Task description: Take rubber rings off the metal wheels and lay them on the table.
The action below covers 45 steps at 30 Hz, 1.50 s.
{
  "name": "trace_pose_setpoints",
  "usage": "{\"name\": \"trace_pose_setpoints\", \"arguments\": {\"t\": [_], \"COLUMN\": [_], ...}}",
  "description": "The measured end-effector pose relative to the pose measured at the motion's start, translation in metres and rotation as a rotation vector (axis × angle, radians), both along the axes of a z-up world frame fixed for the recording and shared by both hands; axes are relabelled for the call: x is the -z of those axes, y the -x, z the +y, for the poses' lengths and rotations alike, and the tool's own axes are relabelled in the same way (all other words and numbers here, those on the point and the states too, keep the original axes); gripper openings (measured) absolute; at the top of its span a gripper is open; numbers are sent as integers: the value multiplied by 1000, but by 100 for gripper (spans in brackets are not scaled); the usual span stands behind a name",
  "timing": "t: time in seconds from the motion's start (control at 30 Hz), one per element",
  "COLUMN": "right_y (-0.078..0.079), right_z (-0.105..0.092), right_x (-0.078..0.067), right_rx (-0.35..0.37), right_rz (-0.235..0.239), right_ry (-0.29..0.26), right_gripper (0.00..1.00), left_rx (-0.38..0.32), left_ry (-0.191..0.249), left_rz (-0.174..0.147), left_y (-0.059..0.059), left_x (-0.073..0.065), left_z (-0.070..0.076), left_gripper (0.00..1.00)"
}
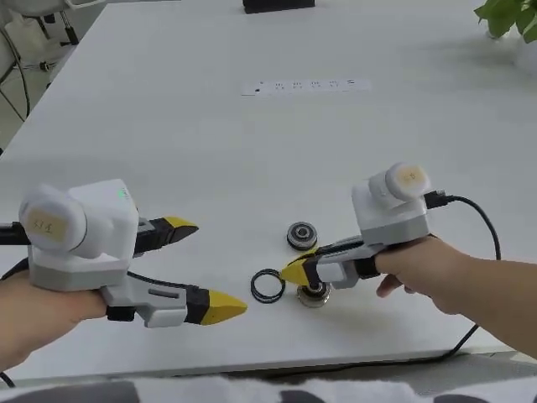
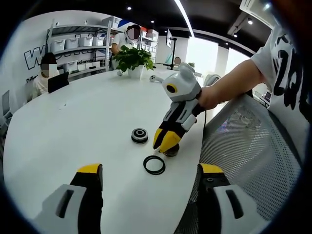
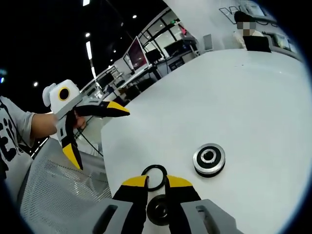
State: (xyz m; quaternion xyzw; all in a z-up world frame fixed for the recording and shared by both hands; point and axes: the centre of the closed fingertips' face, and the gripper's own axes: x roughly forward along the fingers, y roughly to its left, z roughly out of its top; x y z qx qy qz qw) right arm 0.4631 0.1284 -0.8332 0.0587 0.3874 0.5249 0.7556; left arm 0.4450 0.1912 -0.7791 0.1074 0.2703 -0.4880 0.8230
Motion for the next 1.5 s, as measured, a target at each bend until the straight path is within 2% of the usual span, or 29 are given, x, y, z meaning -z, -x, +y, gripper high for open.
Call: {"name": "trace_pose_setpoints", "arguments": {"t": [0.4,0.7,0.87,1.1,1.3,1.37,1.5], "right_y": [-12,-25,-30,-35,-35,-36,-36], "right_z": [-9,-24,-33,-44,-47,-48,-48], "right_x": [-17,-23,-20,-15,-9,-6,-3], "right_rx": [8,16,18,31,19,9,-3], "right_rz": [-77,-154,-180,-221,-244,-268,-276], "right_ry": [-23,-8,19,66,101,126,140], "right_gripper": [18,22,23,23,23,23,23], "left_rx": [20,51,60,72,73,74,73], "left_ry": [-6,-5,-2,0,3,0,-3], "left_rz": [-1,-7,-12,-3,5,9,22], "left_y": [-9,-22,-32,-41,-49,-51,-55], "left_x": [-4,-8,-10,-8,-5,-3,3], "left_z": [-5,-21,-29,-38,-43,-44,-47], "left_gripper": [76,75,74,69,66,65,61]}}
